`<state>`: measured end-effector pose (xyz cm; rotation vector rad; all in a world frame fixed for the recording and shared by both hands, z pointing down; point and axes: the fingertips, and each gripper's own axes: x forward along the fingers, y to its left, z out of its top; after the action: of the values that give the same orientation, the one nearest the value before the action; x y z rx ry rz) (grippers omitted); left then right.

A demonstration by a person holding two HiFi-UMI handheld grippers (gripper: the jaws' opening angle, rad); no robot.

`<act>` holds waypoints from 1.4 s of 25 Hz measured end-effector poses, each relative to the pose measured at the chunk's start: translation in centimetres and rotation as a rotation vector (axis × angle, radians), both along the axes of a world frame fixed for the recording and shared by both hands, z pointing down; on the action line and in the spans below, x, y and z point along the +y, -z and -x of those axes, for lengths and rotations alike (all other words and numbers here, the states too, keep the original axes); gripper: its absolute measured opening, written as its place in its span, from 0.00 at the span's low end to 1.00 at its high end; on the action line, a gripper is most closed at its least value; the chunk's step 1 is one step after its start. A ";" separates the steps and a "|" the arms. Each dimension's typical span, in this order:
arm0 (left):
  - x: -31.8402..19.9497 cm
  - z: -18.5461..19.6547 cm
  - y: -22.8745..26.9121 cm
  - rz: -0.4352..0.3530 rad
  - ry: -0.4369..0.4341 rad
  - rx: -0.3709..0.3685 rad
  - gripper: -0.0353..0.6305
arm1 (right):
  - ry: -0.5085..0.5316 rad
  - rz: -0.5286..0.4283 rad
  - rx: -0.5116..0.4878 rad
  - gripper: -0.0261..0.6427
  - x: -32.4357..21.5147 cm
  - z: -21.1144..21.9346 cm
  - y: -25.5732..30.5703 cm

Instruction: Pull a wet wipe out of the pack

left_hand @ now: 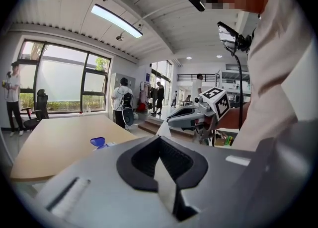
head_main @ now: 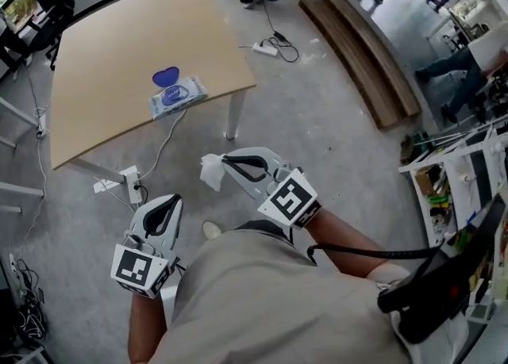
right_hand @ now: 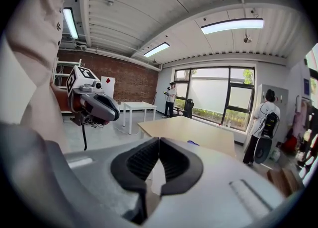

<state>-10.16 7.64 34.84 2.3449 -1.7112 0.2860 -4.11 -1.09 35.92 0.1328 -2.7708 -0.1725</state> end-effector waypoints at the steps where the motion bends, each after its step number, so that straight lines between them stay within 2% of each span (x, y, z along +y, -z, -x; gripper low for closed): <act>1: -0.2 -1.0 0.3 -0.001 0.005 0.001 0.06 | 0.009 -0.002 -0.003 0.05 0.0 -0.9 0.3; 11: -2.8 -16.0 2.1 0.000 -0.022 -0.002 0.06 | 0.053 -0.022 -0.030 0.05 -0.6 -13.7 1.4; 15: -2.2 -21.3 1.7 0.046 0.027 0.013 0.06 | 0.063 0.006 -0.042 0.05 -0.4 -19.2 0.9; 18: -2.2 -24.4 1.5 0.040 0.034 0.010 0.06 | 0.083 0.034 -0.035 0.05 -0.2 -22.2 0.0; 22: -1.3 -26.4 1.1 0.054 0.022 0.017 0.06 | 0.094 0.040 -0.041 0.05 0.6 -23.7 -0.5; 27: -0.6 -28.0 1.0 0.078 -0.040 -0.011 0.06 | 0.056 0.051 -0.069 0.05 1.4 -25.5 -0.3; 32: 0.2 -28.6 3.2 0.031 -0.070 -0.040 0.06 | 0.025 0.027 -0.064 0.05 3.9 -26.6 1.0; 35: 2.5 -28.5 4.1 0.004 -0.077 -0.015 0.06 | 0.010 0.014 -0.062 0.05 6.1 -26.2 1.8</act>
<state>18.31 10.12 30.78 2.4157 -1.6271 0.3203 22.12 5.06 34.09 0.1221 -2.8342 -0.1538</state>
